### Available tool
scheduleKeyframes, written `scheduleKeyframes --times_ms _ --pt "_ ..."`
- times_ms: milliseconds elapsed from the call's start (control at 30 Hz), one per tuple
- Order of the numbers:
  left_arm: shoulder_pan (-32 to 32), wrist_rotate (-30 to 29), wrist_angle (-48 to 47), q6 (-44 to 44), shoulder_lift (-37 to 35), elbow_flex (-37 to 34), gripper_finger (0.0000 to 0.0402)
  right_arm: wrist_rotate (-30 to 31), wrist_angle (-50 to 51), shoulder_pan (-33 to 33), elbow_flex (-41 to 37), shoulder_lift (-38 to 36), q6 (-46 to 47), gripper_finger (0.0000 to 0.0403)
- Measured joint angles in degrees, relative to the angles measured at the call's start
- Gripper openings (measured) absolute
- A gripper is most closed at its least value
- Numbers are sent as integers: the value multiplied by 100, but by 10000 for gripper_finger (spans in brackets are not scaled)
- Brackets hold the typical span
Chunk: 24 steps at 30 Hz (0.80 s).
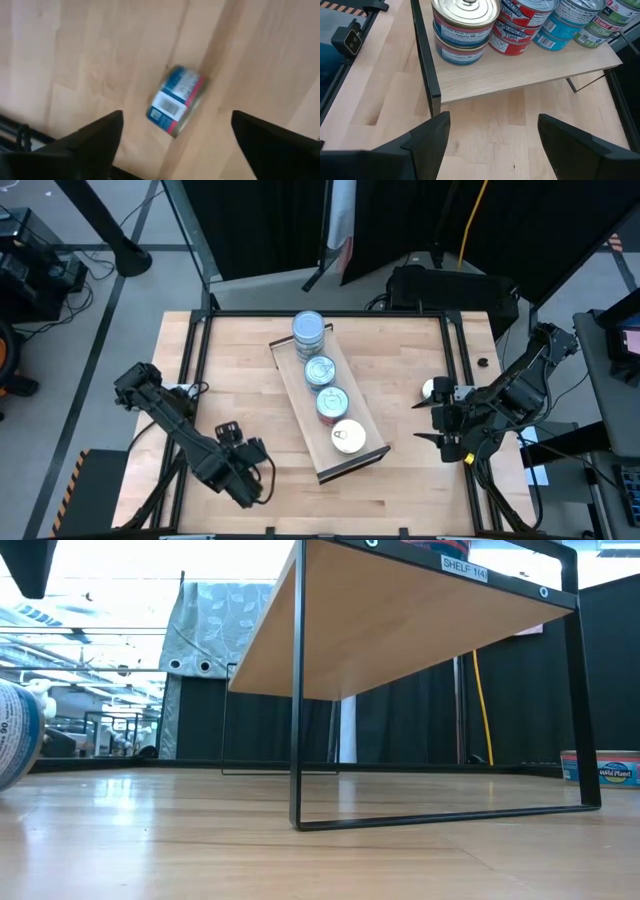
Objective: Stack canned seafood by type on shelf
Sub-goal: Stack the bottom left blue and pink tuna can on top of the other blue and pink tuna can on the shelf
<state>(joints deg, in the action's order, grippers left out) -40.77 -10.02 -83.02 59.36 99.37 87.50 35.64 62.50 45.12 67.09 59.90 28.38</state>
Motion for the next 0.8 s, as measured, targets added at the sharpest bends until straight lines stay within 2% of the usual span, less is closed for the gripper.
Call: scheduleKeyframes --times_ms 100,300,467,800 --pt "61 183 120 -440 33 -29 392 2 0 0 1 0 -2 293" --pt "168 510 278 -1405 41 -357 397 2 -13 0 0 0 5 293" --pt "317 555 408 -1663 40 -631 398 2 -11 -1 0 0 20 293" --pt "443 686 1347 -2082 42 -1622 395 4 -11 -2 0 0 -27 293"
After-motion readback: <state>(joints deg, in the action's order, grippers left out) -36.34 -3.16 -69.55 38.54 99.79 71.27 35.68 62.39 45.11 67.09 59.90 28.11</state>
